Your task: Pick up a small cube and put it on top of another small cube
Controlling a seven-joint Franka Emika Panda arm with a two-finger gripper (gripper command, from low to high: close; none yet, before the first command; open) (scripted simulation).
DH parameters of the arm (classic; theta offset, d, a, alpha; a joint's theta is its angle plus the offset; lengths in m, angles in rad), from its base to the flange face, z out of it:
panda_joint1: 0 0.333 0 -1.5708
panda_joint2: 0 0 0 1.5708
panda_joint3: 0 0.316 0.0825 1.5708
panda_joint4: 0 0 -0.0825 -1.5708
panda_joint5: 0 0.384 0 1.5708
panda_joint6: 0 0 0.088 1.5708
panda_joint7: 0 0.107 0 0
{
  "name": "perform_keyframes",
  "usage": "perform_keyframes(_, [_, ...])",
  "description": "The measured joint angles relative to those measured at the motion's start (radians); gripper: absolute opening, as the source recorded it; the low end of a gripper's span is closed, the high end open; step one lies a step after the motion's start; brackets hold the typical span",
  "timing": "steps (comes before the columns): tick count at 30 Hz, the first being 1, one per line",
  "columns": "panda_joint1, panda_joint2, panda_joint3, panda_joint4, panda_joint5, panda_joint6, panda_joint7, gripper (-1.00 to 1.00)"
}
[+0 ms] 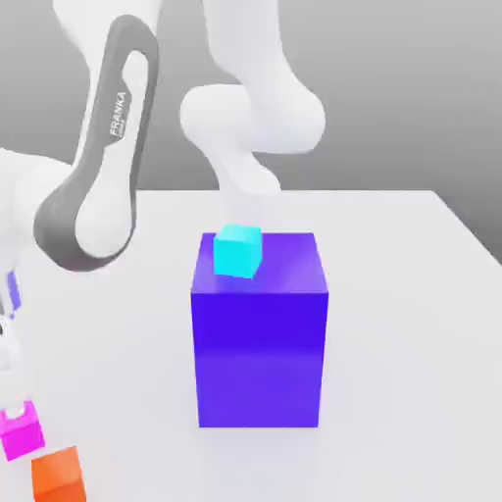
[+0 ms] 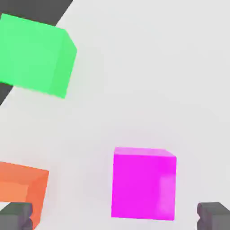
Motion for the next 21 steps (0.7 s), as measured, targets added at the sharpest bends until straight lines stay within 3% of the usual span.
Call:
perform_keyframes(2, [-0.032, 0.073, 0.037, 0.016, 0.037, 0.053, -0.026, 0.0])
perform_keyframes(3, [-0.044, 0.099, 0.052, 0.022, 0.049, 0.073, -0.035, -1.0])
perform_keyframes(10, [-0.045, 0.1, 0.053, 0.022, 0.049, 0.074, -0.035, -1.0])
perform_keyframes(15, [0.012, -0.041, -0.019, -0.001, -0.031, -0.043, 0.032, -1.0])
perform_keyframes(21, [0.053, 0.025, -0.034, 0.2, -0.033, -0.188, 0.16, -1.0])
